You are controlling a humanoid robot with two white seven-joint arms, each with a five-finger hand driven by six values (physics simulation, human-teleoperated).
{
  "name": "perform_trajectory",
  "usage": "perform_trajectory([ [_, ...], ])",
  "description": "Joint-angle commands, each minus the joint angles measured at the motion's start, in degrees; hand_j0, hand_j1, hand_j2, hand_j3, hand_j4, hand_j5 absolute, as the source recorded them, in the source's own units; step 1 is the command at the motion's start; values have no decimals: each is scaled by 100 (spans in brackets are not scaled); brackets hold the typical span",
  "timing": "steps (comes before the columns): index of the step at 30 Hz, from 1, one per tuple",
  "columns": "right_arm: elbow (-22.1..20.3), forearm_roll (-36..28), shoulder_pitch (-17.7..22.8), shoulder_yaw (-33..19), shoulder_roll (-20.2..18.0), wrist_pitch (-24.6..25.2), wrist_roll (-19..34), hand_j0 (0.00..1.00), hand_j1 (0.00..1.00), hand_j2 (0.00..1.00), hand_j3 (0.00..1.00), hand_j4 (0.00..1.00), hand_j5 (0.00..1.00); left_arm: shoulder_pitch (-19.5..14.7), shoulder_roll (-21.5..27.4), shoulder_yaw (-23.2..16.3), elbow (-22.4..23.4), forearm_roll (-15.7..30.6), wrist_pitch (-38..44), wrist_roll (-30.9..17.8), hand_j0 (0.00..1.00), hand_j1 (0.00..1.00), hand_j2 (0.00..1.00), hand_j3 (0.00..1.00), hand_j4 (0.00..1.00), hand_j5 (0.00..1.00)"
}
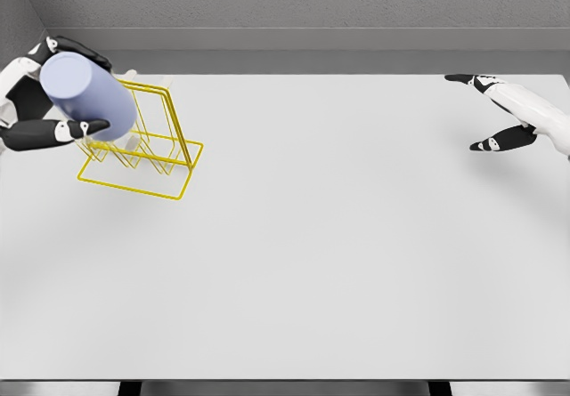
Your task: Place the cup on the cup holder with both arms
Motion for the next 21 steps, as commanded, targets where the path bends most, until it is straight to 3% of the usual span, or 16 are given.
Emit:
perform_trajectory([
  [1,-3,-41,0,-8,-6,8,-3,100,100,100,100,100,100,-9,-74,2,92,33,82,8,32,32,32,32,32,32],
  [6,6,-41,0,-8,-6,8,-3,100,100,100,100,100,100,-185,-267,-51,329,-11,135,0,32,32,32,32,32,32],
  [15,-3,-41,0,1,-6,8,-3,100,100,100,100,100,100,-194,-416,-77,699,-55,275,-9,32,32,32,32,32,32],
  [21,-3,-41,0,1,-6,8,6,100,100,100,100,100,100,-185,-575,-95,672,-64,267,-18,32,32,32,32,32,32],
])
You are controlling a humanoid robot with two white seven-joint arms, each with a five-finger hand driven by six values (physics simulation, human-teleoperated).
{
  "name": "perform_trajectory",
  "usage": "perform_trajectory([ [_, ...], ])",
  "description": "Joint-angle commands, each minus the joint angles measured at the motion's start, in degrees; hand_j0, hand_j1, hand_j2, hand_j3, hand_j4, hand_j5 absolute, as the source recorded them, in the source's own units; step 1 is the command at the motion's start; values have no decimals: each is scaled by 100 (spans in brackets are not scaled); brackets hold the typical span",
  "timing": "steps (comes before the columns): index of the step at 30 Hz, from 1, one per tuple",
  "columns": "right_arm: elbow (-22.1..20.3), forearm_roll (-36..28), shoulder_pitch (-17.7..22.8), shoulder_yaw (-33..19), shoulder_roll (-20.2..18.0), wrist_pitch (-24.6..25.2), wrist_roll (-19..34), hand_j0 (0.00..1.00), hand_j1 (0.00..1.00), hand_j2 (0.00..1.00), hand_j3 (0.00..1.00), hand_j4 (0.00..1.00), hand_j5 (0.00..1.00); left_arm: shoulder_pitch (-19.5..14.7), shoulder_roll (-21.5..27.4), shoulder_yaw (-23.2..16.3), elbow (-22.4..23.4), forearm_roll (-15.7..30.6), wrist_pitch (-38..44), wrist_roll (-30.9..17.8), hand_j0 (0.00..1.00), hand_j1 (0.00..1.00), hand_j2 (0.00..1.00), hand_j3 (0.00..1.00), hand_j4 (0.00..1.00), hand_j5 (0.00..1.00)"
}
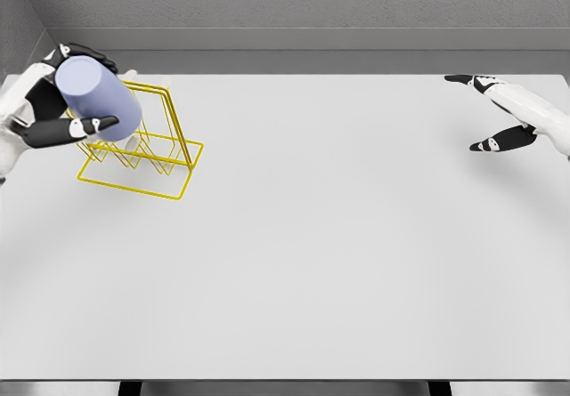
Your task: Place the cup on the cup holder with both arms
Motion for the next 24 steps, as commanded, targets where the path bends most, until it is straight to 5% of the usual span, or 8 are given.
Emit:
perform_trajectory([
  [1,-7,-41,0,-6,2,8,-1,100,100,100,100,100,100,0,-63,-20,-1,34,5,-7,32,32,32,32,32,32],
  [13,2,-41,0,-6,99,8,-1,100,100,100,100,100,100,44,-63,-178,51,-97,14,-7,35,35,35,35,35,35],
  [15,2,-41,0,-6,99,8,-1,100,100,100,100,100,100,44,-63,-178,51,-194,14,-16,46,46,46,46,46,46],
  [17,2,-41,0,-6,99,8,-1,100,100,100,100,100,100,44,-45,-169,43,-212,5,-25,78,78,78,78,78,78],
  [19,2,-41,0,-6,99,8,-1,100,100,100,100,100,100,44,-45,-169,42,-308,-4,-34,92,92,92,92,92,92],
  [24,2,-41,0,-6,99,8,-1,100,100,100,100,100,100,35,-2,-152,25,-300,-4,-34,95,95,95,95,95,95],
])
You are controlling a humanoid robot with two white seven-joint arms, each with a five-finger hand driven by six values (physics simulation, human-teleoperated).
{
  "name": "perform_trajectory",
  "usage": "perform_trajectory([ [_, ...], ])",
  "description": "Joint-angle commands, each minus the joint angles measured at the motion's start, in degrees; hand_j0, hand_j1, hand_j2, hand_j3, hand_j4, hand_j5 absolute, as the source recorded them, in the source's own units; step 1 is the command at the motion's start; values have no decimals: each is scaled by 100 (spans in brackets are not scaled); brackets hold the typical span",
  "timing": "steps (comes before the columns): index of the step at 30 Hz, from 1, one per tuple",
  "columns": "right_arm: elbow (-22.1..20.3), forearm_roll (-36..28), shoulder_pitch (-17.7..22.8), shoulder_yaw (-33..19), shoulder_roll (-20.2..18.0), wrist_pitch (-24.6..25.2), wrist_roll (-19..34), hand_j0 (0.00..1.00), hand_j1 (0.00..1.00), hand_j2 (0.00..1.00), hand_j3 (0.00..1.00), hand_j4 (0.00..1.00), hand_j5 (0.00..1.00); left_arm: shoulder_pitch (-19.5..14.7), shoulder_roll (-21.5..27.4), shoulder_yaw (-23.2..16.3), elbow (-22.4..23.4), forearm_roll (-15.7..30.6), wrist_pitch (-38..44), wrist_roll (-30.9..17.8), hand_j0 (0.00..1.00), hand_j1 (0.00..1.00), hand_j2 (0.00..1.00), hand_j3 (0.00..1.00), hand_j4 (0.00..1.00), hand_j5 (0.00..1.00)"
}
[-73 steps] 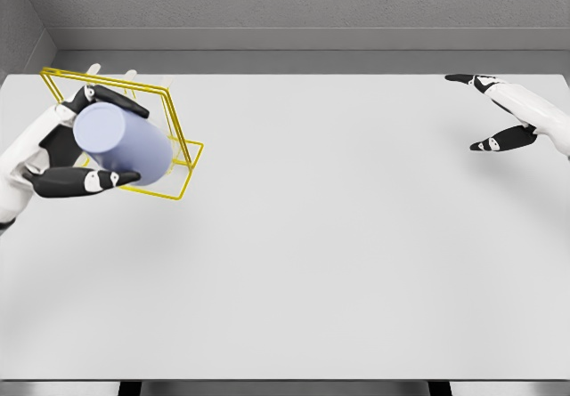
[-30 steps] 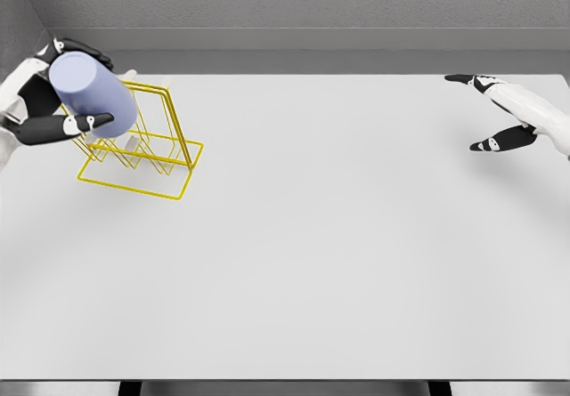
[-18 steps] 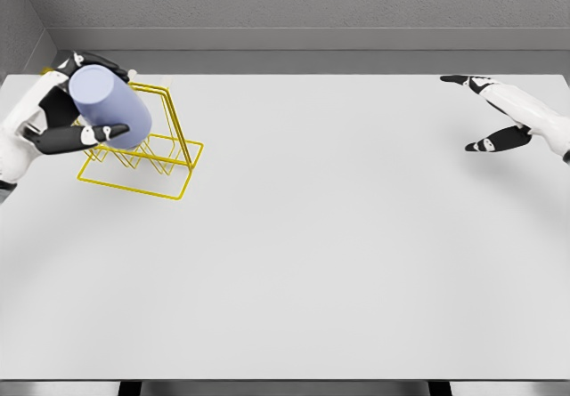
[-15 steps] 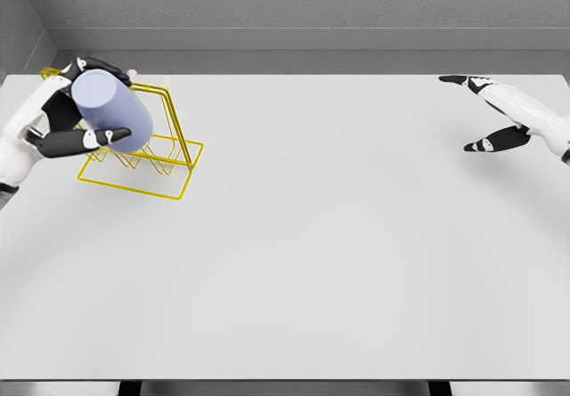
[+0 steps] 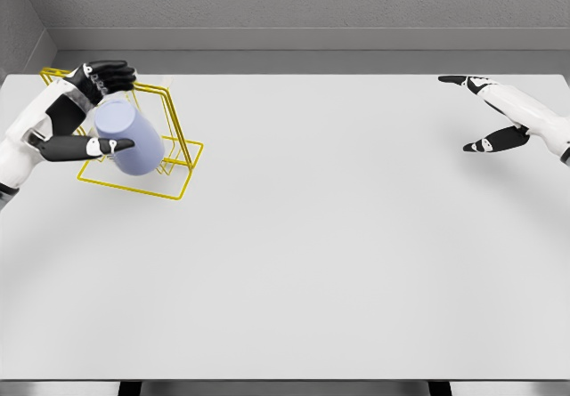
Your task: Place the cup on the cup holder with both arms
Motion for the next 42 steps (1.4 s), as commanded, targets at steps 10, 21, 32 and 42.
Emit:
perform_trajectory([
  [10,-3,-41,0,-6,3,8,-3,100,100,100,100,100,100,0,28,71,-179,76,-49,-343,95,95,95,95,95,95],
  [21,-3,-41,0,-6,3,8,-3,100,100,100,100,100,100,185,221,265,-373,112,-145,-590,95,95,95,95,95,95],
  [32,-3,-41,-9,-6,3,8,-3,100,100,100,100,100,100,448,572,590,-663,33,-1079,-1180,95,95,95,95,95,95],
  [42,6,-41,-9,-15,3,8,-3,100,100,100,100,100,100,607,783,502,-1049,-890,-1079,-1180,98,98,98,98,98,98],
])
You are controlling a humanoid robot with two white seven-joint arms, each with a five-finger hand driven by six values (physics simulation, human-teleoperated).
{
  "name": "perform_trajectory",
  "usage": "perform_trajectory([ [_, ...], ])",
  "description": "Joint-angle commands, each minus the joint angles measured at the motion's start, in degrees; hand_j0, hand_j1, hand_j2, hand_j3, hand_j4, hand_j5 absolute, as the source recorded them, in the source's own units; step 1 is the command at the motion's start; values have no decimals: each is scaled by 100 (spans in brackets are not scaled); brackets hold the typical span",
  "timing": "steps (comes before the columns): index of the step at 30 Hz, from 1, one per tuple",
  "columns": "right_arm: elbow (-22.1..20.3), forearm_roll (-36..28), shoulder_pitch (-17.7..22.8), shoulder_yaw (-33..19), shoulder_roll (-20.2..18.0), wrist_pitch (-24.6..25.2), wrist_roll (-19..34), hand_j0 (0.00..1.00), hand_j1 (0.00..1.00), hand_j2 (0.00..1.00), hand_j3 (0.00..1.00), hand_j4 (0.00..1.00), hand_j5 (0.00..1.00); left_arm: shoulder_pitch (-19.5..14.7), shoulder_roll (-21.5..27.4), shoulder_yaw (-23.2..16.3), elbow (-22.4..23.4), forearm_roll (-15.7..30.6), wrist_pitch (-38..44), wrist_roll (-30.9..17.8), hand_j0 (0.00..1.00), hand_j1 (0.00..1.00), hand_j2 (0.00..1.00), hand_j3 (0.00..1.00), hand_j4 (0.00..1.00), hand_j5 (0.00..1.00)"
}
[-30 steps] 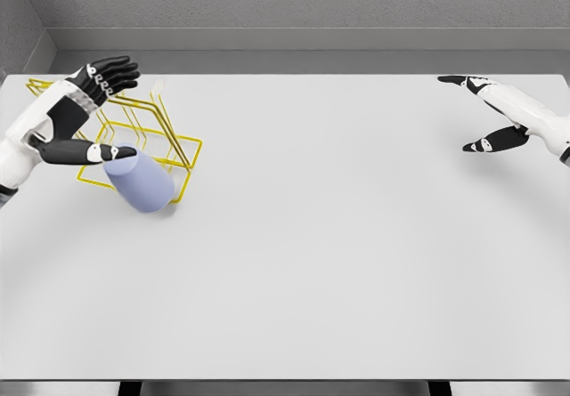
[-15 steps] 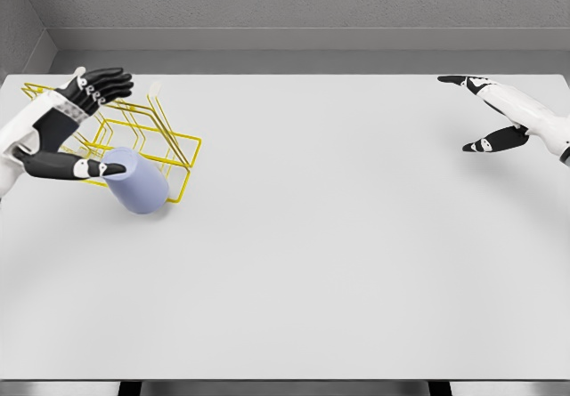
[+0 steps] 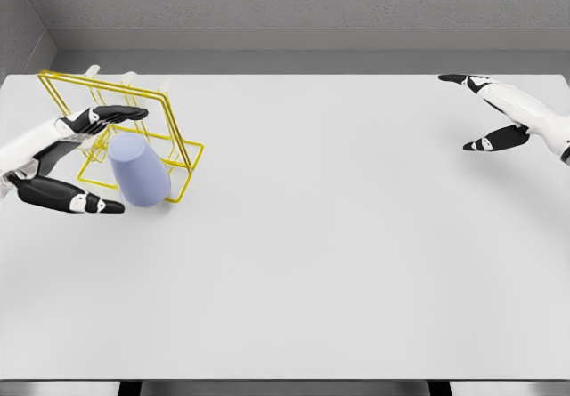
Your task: Place the cup on the cup holder with both arms
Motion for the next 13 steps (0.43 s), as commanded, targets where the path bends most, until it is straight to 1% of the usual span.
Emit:
perform_trajectory([
  [1,-2,-41,-9,-10,-13,8,-3,100,100,100,100,100,100,18,97,-25,-78,-345,3,-3,99,99,99,99,99,99],
  [5,-10,-41,-17,-45,-49,8,-20,100,100,100,100,100,100,80,88,-16,-227,-380,3,-3,100,100,100,100,100,100],
  [11,-2,-50,-17,-72,-119,8,-38,100,100,100,100,100,100,36,79,10,-289,-363,3,-3,100,100,100,100,100,100],
  [13,7,-50,35,-230,-119,8,-29,100,100,100,100,100,100,53,79,10,-324,-363,3,-3,100,100,100,100,100,100],
])
